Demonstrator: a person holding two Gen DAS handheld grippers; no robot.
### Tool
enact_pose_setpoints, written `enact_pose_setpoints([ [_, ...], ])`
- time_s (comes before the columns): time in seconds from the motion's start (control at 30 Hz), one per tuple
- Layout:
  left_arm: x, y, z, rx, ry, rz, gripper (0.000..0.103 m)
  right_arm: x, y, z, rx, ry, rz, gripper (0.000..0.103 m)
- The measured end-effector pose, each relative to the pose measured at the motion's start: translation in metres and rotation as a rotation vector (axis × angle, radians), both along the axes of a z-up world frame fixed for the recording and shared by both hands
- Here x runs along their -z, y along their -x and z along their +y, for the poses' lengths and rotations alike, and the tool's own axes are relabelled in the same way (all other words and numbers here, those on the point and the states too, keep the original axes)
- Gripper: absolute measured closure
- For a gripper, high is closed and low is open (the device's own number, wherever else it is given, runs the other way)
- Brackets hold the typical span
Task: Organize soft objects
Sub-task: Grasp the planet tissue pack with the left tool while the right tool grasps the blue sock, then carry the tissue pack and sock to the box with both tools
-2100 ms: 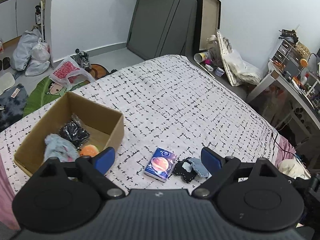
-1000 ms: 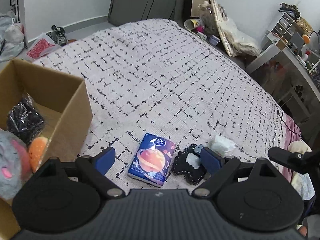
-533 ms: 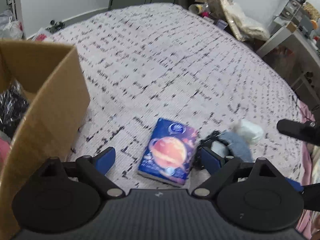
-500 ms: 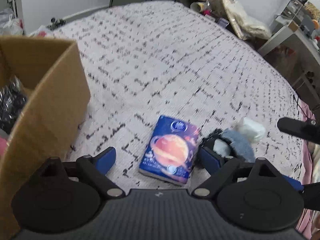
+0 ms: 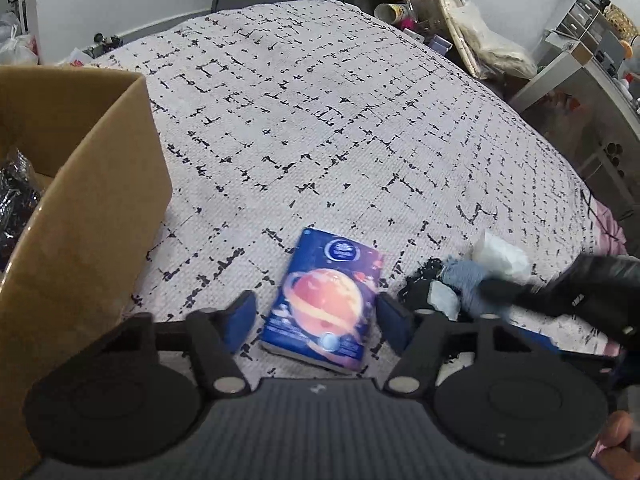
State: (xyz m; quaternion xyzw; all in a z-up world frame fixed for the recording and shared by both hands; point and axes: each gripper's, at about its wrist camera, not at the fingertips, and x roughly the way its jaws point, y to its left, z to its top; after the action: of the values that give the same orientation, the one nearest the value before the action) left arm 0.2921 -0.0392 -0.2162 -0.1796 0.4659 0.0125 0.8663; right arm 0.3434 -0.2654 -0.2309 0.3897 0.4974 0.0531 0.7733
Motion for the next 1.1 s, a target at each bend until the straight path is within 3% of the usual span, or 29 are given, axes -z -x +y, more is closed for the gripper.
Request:
enact_pose_setpoints([
  [0.37,-0.006,0.008,0.014,-0.024,0.079,0.032,0.051,-0.012,0.013,-0.001,0.006,0.003,-0.036,0.084],
  [0.83,-0.035,0.027,0.016,-0.024,0.083,-0.033,0.051,-0.023,0.053,-0.015,0.057,0.037,-0.031,0.084],
  [1.1,-0.066,0.041,0.011,0.021,0.064,-0.106,0.051,-0.048,0.067,-0.007,0.048,0.047,-0.091,0.085],
])
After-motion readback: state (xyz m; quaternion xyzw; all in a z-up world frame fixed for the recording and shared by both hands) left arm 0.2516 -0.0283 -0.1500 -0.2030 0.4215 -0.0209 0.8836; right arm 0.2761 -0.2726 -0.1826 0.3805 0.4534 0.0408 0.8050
